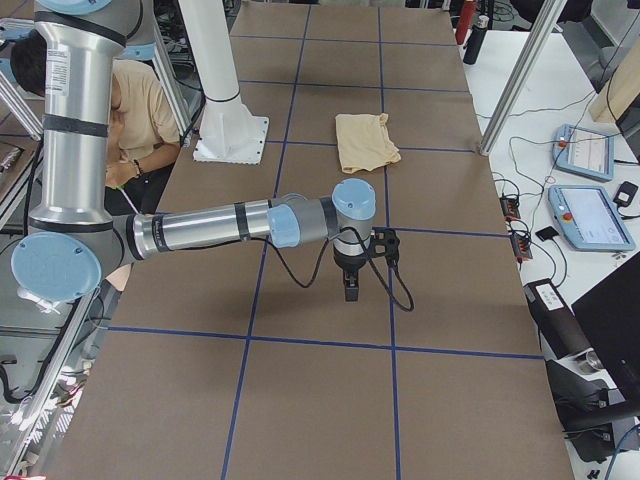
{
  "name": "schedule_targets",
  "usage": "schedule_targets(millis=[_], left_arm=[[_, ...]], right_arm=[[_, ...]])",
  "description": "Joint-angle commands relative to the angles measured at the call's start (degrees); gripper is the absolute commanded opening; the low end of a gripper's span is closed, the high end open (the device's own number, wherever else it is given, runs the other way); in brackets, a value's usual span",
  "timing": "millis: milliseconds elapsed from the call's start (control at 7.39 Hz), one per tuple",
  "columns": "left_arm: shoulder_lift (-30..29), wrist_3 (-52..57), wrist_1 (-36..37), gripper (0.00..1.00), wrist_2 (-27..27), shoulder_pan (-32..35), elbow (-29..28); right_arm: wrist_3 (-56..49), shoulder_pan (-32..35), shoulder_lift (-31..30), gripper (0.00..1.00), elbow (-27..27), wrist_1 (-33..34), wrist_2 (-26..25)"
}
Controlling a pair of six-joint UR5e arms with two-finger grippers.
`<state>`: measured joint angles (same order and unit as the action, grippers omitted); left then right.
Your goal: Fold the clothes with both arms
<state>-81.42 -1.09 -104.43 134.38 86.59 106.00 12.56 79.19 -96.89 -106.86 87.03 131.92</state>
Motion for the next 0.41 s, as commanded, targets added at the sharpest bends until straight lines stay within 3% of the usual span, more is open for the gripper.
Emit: schedule_targets(millis=[0, 271], left_arm=[[0.0, -0.1, -0.1, 1.0, 0.0, 0.1, 0.1], [-0.1, -0.1, -0.1, 1.0, 0.0, 0.0, 0.1]], right_arm=[[0.0, 0.0, -0.1, 1.0, 0.1, -0.1, 1.1], [0.0, 0.0, 0.0, 1.0, 0.0, -0.1, 1.1]])
